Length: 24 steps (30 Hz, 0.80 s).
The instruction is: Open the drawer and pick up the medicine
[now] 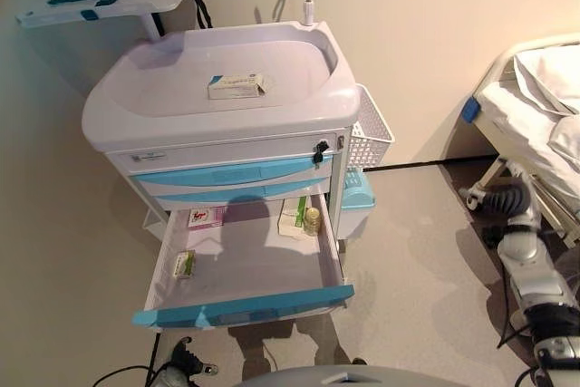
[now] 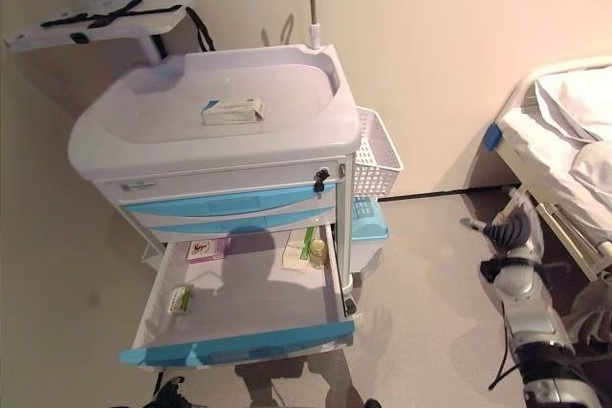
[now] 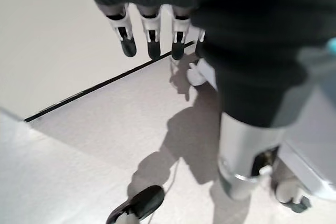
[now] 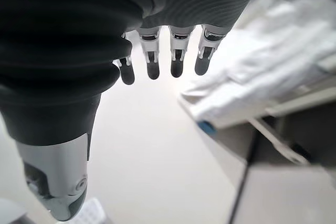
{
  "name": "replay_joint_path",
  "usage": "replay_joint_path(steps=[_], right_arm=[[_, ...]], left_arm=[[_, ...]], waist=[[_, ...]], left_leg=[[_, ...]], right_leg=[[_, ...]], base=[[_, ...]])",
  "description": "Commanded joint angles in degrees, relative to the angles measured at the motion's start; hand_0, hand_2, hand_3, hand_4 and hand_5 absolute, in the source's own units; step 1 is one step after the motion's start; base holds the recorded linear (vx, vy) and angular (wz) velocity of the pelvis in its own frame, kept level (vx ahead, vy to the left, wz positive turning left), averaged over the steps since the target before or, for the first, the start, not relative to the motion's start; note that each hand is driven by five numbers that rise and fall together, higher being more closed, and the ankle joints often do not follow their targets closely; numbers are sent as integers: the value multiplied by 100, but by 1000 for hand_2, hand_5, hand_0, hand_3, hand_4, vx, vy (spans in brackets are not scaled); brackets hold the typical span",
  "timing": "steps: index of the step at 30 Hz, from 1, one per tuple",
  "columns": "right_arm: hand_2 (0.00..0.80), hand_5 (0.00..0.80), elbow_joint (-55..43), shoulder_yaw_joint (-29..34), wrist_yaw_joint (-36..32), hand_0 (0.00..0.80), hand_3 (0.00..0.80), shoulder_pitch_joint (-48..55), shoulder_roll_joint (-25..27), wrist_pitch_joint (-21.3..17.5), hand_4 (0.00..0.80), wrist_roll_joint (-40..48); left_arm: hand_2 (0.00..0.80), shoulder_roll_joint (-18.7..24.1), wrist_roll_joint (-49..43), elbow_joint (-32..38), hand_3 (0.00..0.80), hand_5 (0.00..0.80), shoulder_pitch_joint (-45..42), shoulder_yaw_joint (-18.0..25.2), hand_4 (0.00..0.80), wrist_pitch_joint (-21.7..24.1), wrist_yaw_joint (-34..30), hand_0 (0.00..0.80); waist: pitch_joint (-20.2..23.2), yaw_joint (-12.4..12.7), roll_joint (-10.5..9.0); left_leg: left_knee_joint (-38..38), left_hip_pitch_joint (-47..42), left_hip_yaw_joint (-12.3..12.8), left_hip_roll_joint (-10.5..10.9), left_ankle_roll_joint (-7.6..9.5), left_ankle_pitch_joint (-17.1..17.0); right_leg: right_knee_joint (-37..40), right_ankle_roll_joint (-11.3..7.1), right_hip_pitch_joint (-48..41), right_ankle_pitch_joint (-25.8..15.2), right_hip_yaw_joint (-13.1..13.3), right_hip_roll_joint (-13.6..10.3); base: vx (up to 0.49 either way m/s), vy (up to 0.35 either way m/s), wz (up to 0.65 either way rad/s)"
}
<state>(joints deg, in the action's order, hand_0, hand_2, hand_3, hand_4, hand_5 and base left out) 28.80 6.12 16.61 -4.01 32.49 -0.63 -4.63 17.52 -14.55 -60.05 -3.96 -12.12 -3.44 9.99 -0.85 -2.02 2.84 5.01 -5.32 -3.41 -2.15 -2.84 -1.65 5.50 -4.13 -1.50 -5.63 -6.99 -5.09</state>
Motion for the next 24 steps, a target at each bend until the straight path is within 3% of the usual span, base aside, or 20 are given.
replay_joint_path(steps=[1, 11, 24], right_arm=[[0, 0, 275, -85, -324, 0, 0, 122, -79, -171, 0, 512], [0, 0, 1896, -10, -744, 0, 0, 850, -728, -91, 0, 979], [0, 0, 3423, -64, -867, 0, 0, 678, -709, -36, 0, 980]], left_arm=[[0, 295, -157, -202, 0, 0, 204, 122, 0, 138, -86, 0], [0, 550, -343, 143, 0, 0, 190, 184, 0, 246, -359, 0], [0, 598, -633, -17, 0, 0, 529, -187, 0, 264, -488, 0]], waist=[[153, 27, -181], [126, -86, -116], [-179, -206, -24]], left_leg=[[-87, 376, -12, 313, 146, -28], [-107, 121, -9, 339, 163, 49], [-129, 131, -6, 378, 185, 43]], right_leg=[[-271, -354, -60, 242, -133, -121], [-347, -348, -269, 366, -124, -143], [-419, -356, -198, 363, -62, -174]], base=[[0, 0, 0], [8, -2, -2], [0, 0, 0]])
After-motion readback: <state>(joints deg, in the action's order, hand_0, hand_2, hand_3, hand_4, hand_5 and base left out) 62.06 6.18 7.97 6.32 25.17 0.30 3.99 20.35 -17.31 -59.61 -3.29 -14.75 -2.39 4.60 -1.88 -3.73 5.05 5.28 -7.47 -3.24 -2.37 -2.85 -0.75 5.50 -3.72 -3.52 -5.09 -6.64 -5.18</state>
